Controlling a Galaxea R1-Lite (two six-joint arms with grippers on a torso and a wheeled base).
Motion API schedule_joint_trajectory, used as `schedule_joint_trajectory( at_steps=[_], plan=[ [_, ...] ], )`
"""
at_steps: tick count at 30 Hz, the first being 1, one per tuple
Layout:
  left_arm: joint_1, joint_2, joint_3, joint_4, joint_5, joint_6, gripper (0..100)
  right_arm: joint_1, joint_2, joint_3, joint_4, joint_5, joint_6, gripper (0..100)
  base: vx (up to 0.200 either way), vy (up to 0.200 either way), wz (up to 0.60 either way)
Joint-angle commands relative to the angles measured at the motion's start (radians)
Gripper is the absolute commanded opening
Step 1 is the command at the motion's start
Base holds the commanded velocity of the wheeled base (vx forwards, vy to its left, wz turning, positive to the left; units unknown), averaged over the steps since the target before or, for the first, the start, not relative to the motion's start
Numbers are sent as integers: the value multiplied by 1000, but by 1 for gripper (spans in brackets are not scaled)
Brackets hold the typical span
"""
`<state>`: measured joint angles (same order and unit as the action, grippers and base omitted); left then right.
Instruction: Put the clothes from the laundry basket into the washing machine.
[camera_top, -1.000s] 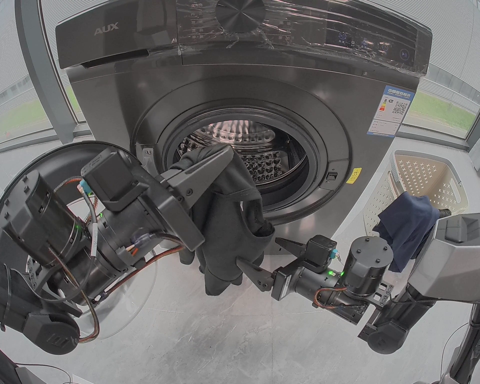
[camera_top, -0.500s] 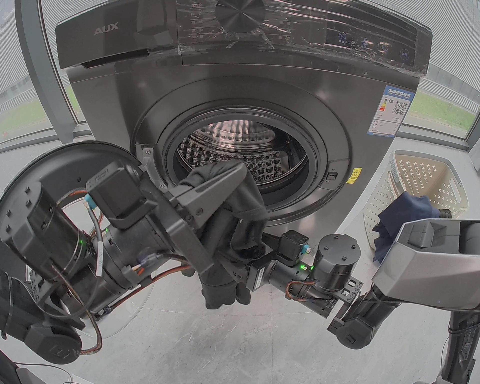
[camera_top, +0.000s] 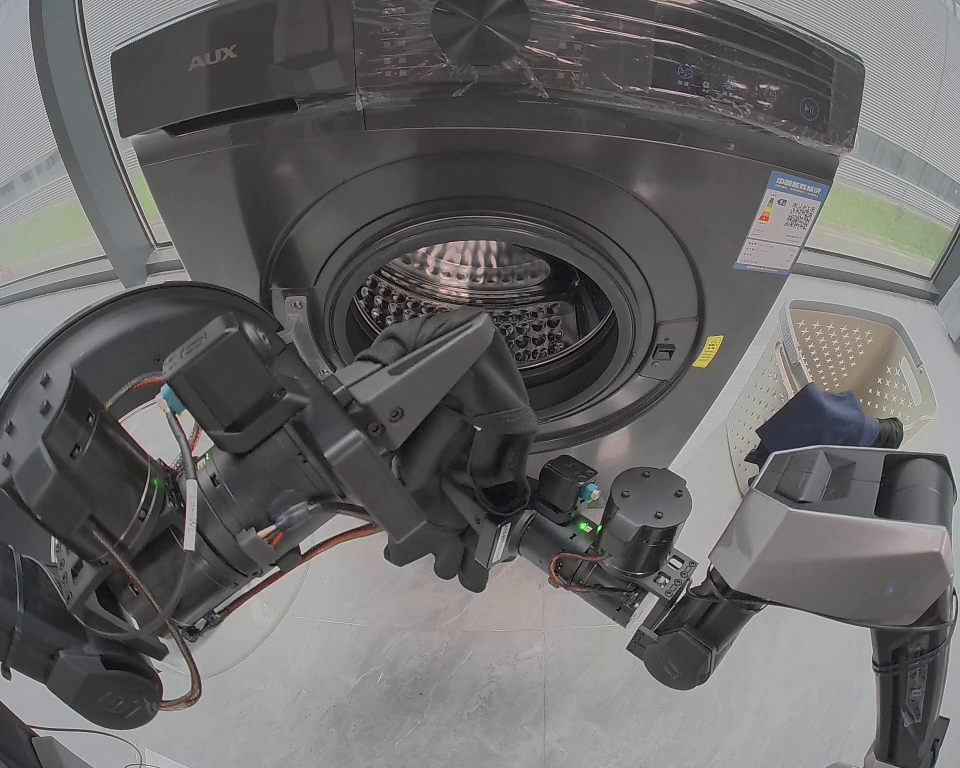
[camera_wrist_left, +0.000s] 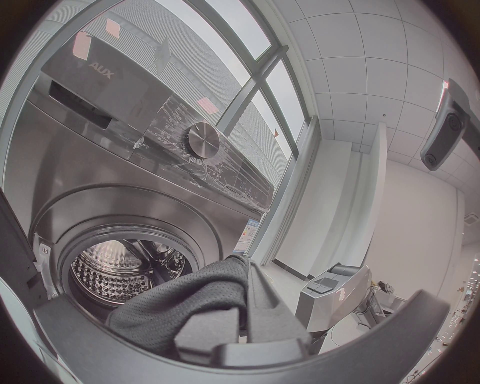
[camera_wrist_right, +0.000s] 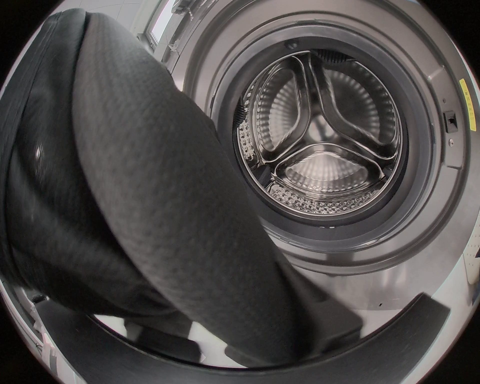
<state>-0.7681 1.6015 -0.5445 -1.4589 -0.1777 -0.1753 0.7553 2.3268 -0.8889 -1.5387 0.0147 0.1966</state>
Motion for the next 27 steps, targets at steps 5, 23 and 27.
schedule_joint_trajectory(
  at_steps=[5,23,27],
  plan=[
    [82,23,20,19,21,0,0,-44,-145,79,-3,-33,10,0,0,0,0],
    [173,238,253,-23,-8,105,0,-39,-330,154,6,-73,35,0,0,0,0],
    [171,296,259,-84,-6,128,0,-37,-330,154,6,-71,34,0,0,0,0]
  ],
)
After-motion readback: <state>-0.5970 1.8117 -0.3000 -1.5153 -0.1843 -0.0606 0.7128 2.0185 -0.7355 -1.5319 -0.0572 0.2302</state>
